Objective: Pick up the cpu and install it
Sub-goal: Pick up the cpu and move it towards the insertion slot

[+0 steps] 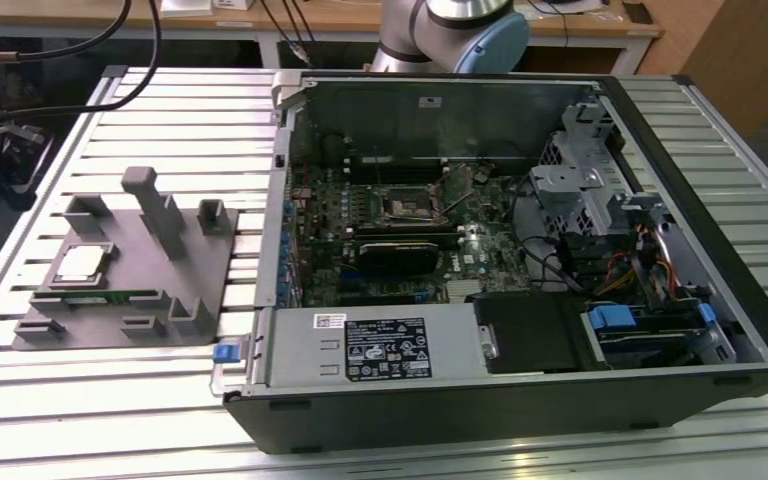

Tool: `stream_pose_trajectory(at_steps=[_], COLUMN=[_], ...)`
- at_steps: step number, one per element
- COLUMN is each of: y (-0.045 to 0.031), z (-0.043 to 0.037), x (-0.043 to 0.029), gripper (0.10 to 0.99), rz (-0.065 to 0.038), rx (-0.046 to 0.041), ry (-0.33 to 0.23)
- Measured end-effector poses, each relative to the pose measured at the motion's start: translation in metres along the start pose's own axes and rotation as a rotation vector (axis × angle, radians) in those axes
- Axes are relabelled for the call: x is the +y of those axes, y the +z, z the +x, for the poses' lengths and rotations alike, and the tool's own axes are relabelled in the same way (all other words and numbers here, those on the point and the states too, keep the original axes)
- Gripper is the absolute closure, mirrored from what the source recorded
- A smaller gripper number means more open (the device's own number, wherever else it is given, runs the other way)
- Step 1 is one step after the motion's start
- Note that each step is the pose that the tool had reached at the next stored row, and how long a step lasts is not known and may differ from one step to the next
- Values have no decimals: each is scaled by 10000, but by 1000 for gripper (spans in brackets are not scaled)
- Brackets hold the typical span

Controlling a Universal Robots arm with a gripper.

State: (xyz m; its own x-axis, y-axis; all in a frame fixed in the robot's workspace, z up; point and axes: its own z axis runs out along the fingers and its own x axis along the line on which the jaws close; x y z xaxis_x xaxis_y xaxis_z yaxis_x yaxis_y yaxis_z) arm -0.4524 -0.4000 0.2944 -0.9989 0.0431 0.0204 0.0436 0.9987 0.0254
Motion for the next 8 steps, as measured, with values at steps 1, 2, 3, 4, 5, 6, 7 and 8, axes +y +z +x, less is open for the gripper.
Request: stream_pose_trajectory(at_steps=[1,2,3,4,5,6,7,8], y=[7,13,20,26,34,41,49,56], z=[0,0,-1,-1,-1,-1,-1,-1], x=[0,-1,-1,-1,-1,-1,-1,-2], gripper=[980,980,980,980,980,980,980,980], rz=[0,0,0,0,0,0,0,0], rx=[0,-1,-2,-1,-1,-1,-1,-1], ry=[0,-1,0,0,0,0,0,-1])
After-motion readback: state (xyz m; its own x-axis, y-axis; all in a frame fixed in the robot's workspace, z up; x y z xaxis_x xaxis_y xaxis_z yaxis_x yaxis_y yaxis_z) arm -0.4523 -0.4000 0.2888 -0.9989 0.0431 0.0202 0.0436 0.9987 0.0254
